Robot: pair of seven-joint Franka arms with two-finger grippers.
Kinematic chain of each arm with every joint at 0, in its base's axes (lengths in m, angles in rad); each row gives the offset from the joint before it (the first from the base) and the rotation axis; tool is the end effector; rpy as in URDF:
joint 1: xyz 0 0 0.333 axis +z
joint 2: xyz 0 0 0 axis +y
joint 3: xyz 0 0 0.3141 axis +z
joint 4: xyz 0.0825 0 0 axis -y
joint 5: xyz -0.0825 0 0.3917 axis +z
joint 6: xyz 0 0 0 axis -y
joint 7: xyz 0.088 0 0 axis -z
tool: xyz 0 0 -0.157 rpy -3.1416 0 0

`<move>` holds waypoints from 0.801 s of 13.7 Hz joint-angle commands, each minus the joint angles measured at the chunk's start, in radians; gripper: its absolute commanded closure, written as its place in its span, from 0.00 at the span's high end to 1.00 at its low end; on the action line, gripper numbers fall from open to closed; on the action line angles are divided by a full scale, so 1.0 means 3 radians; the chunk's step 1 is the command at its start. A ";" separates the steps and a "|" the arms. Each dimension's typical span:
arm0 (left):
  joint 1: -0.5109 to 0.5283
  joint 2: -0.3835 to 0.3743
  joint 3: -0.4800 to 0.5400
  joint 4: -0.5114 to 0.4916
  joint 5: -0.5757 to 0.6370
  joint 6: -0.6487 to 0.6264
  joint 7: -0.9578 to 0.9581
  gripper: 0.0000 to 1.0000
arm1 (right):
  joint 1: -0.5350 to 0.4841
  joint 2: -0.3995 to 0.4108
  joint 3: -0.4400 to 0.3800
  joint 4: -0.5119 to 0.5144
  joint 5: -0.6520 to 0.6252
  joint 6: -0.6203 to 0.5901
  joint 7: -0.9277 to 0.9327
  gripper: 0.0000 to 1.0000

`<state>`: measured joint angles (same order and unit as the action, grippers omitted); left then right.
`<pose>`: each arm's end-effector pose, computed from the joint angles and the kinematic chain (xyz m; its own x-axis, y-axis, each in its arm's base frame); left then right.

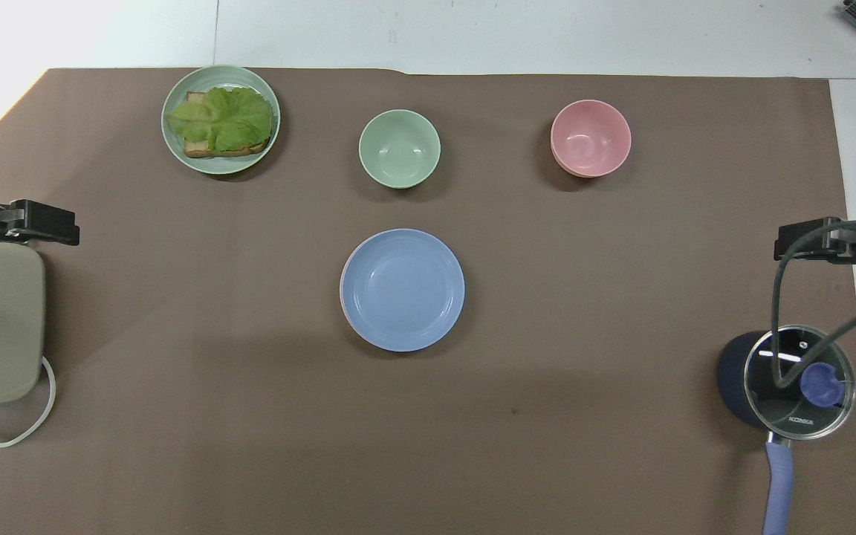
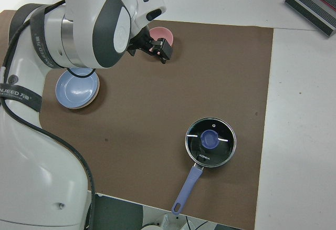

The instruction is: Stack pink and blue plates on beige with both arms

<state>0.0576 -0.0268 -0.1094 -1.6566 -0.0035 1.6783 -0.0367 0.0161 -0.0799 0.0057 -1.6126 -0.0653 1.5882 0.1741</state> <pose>0.5647 -0.0304 0.5558 0.9987 -0.0148 0.0483 -0.0149 -0.9999 0.0023 0.5421 0.0018 0.5985 0.9864 -0.1503 0.0660 -0.1540 -0.9865 0.0551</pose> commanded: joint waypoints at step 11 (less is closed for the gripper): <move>0.0007 -0.0038 0.0002 0.0015 0.0053 -0.0062 0.0020 1.00 | -0.0140 0.0154 0.0063 0.0222 0.0126 -0.0227 -0.0115 1.00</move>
<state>0.0576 -0.0268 -0.1094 -1.6566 -0.0036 1.6782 -0.0367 -0.0094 -0.0033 0.0179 -1.5121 -0.0546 1.5285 0.1672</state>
